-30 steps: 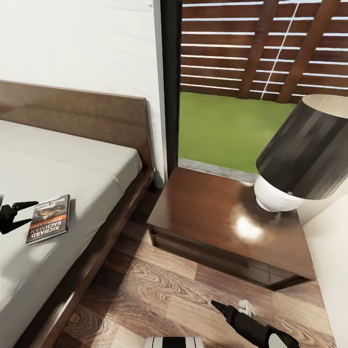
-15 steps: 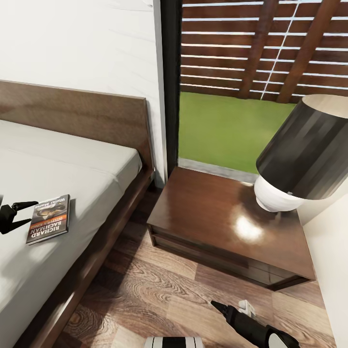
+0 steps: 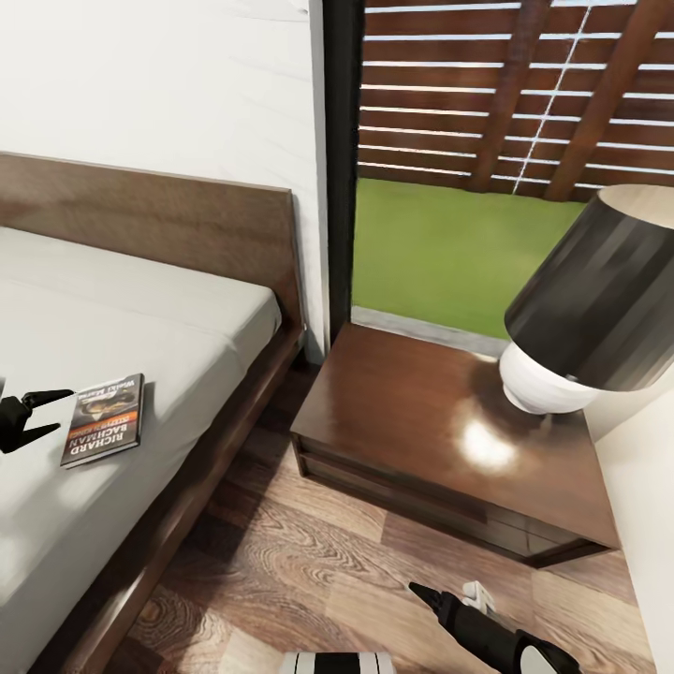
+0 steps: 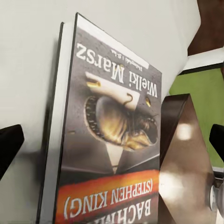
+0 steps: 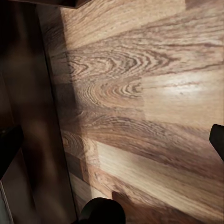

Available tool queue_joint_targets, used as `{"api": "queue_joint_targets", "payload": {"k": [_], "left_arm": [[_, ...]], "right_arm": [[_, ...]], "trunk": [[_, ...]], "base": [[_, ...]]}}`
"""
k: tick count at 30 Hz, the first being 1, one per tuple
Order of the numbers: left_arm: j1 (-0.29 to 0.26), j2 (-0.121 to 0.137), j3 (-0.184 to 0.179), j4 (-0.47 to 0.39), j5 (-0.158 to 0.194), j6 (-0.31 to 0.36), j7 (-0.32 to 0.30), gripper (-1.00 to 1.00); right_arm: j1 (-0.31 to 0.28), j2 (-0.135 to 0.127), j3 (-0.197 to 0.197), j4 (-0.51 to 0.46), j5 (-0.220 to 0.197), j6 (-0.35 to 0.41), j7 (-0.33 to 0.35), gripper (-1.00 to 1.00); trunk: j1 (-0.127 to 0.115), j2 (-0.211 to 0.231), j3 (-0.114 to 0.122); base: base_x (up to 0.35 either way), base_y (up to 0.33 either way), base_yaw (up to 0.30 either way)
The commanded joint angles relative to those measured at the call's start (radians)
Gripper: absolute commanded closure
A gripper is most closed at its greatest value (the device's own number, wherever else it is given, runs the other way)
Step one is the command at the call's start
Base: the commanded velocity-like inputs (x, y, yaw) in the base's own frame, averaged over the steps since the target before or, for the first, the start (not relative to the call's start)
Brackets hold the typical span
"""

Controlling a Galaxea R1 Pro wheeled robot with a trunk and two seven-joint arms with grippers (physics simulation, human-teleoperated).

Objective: In the bedroom, move the book from the bed onto either nightstand, and place the two sandals side by side next to the bed.

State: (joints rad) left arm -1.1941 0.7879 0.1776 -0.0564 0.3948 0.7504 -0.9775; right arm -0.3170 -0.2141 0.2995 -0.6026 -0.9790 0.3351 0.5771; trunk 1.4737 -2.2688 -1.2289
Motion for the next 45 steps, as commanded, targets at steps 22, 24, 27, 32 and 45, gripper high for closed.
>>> {"api": "queue_joint_targets", "payload": {"k": [22,24,27,32,45], "left_arm": [[-0.001,0.018,0.008,-0.002,-0.005,0.006,-0.005,-1.0],[-0.001,0.018,0.008,-0.002,-0.005,0.006,-0.005,-1.0],[-0.001,0.019,0.007,-0.002,-0.005,0.006,-0.006,-1.0],[-0.001,0.019,0.006,-0.002,-0.005,0.006,-0.006,-1.0],[-0.001,0.018,0.005,-0.002,-0.004,0.006,-0.006,-1.0]], "right_arm": [[-0.001,-0.001,0.004,0.0,-0.01,0.004,0.0,-1.0],[-0.001,-0.001,0.004,0.0,-0.01,0.004,0.0,-1.0],[-0.001,-0.001,0.004,0.0,-0.01,0.004,0.0,-1.0],[-0.001,-0.001,0.004,0.0,-0.01,0.004,0.0,-1.0],[-0.001,-0.001,0.004,0.0,-0.01,0.004,-0.001,-1.0]], "trunk": [[0.0,0.0,-0.001],[0.0,0.0,-0.001],[0.0,0.0,-0.001],[0.0,0.0,-0.001],[0.0,0.0,-0.001]], "base": [[0.0,0.0,0.15],[0.0,0.0,0.134],[0.0,0.0,0.131],[0.0,0.0,0.129],[0.0,0.0,0.125]]}}
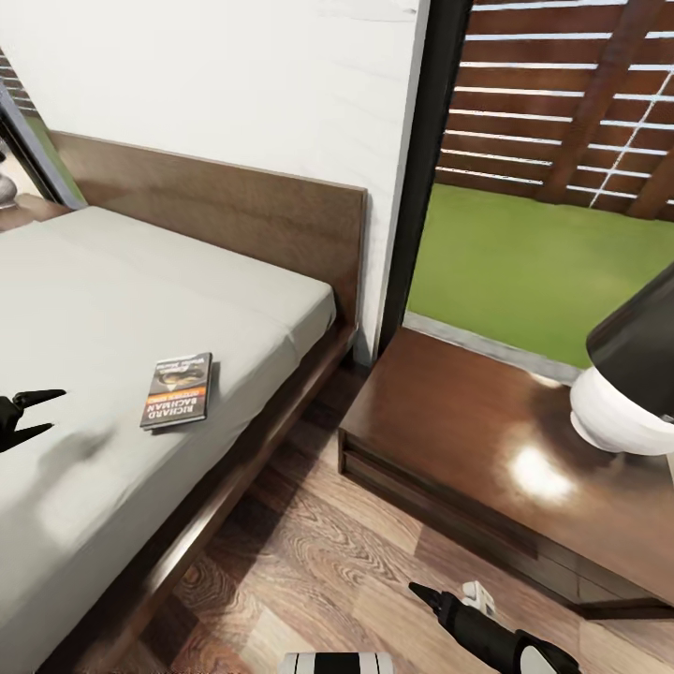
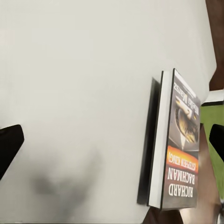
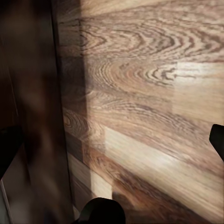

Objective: In the bedroom, move the book from the bed onto either nightstand, and place the two sandals side by side next to the bed.

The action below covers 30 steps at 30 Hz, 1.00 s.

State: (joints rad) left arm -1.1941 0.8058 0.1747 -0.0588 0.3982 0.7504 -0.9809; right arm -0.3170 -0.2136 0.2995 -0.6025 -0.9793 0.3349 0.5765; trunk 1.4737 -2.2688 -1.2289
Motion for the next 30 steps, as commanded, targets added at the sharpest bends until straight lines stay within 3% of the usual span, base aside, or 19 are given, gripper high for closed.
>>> {"api": "queue_joint_targets", "payload": {"k": [1,30], "left_arm": [[-0.001,0.0,0.008,0.001,-0.007,0.006,-0.002,-1.0],[-0.001,-0.002,0.008,0.0,-0.004,0.006,-0.002,-1.0]], "right_arm": [[-0.001,-0.001,0.004,0.0,-0.01,0.004,0.0,-1.0],[-0.001,-0.001,0.004,0.0,-0.01,0.004,-0.004,-1.0]], "trunk": [[0.0,0.0,-0.001],[0.0,0.0,-0.001]], "base": [[0.0,0.0,0.121],[0.0,0.0,0.117]]}}
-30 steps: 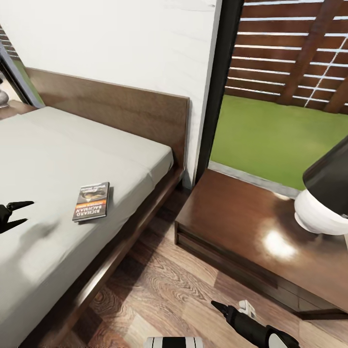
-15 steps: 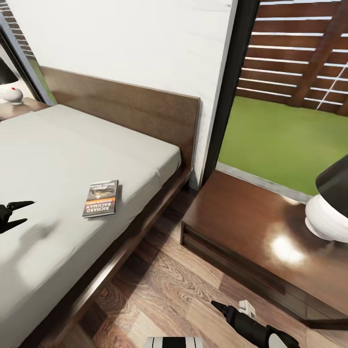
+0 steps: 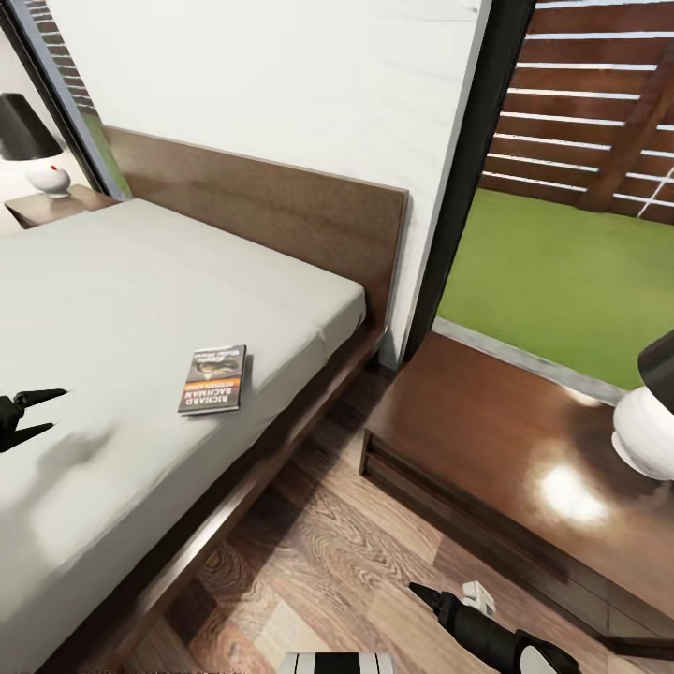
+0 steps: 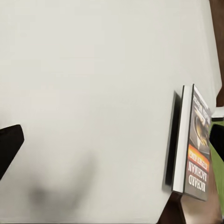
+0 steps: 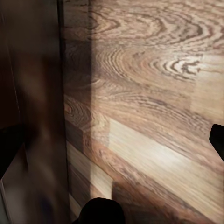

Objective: In the bedroom, move the book from the bed onto either nightstand, and place the two sandals side by side next to the bed.

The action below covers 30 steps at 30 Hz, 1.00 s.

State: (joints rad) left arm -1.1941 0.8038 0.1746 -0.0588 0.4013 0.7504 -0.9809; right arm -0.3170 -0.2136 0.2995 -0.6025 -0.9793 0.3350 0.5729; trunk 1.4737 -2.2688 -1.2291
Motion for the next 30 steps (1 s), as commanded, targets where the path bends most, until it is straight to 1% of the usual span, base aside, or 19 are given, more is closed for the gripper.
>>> {"api": "queue_joint_targets", "payload": {"k": [1,30], "left_arm": [[-0.001,0.0,0.008,0.001,-0.007,0.006,-0.002,-1.0],[-0.001,-0.002,0.008,0.001,-0.007,0.006,-0.002,-1.0]], "right_arm": [[-0.001,-0.001,0.004,0.0,-0.01,0.004,0.0,-1.0],[-0.001,-0.001,0.004,0.0,-0.01,0.004,-0.002,-1.0]], "trunk": [[0.0,0.0,-0.001],[0.0,0.0,-0.012]], "base": [[0.0,0.0,0.118],[0.0,0.0,0.15]]}}
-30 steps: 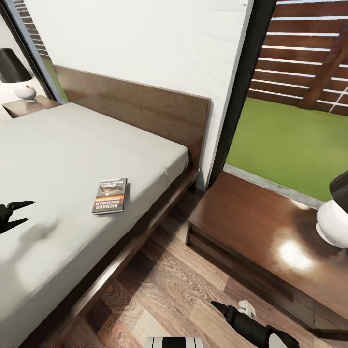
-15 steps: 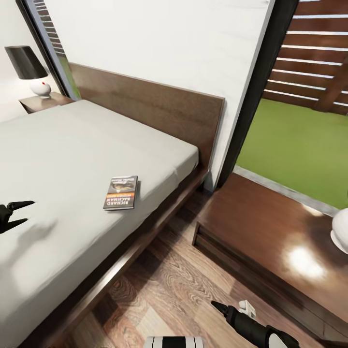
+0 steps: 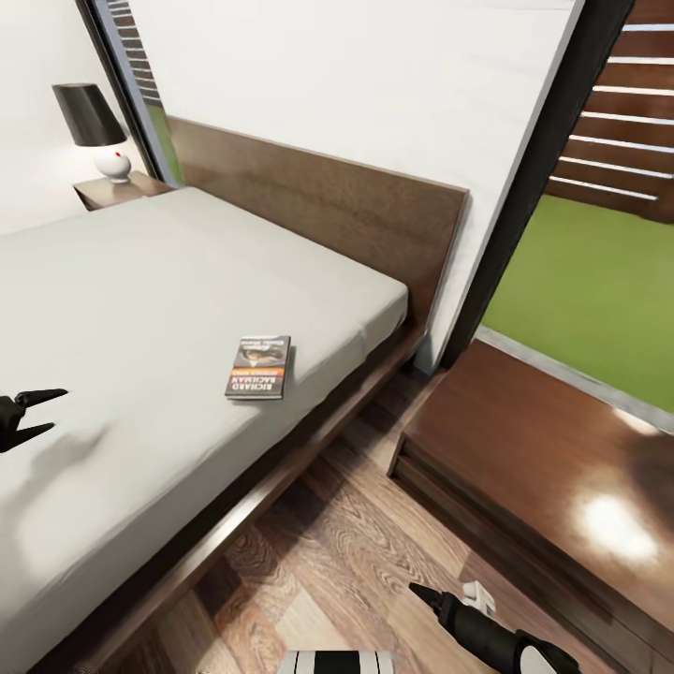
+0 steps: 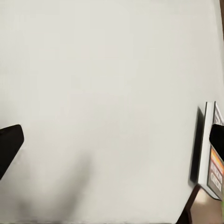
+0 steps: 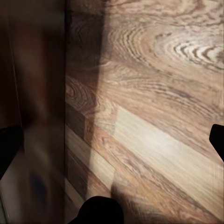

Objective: In the bedroom, move the book from the bed onto either nightstand, and place the two sandals side by side next to the bed.

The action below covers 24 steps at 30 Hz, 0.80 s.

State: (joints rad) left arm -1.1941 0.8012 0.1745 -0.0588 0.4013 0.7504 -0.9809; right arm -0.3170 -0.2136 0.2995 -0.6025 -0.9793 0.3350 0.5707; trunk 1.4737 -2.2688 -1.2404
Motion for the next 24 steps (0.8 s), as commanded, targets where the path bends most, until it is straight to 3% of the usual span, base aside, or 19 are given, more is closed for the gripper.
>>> {"api": "queue_joint_targets", "payload": {"k": [1,24], "left_arm": [[-0.001,0.0,0.008,0.001,-0.007,0.006,-0.002,-1.0],[-0.001,-0.007,0.009,-0.002,-0.005,0.007,-0.003,-1.0]], "right_arm": [[-0.001,-0.001,0.004,0.0,-0.01,0.004,0.0,-1.0],[-0.001,-0.001,0.004,0.001,-0.01,0.004,-0.002,-1.0]], "trunk": [[0.0,0.0,-0.001],[0.0,0.0,-0.006]], "base": [[0.0,0.0,0.163],[0.0,0.0,0.163]]}}
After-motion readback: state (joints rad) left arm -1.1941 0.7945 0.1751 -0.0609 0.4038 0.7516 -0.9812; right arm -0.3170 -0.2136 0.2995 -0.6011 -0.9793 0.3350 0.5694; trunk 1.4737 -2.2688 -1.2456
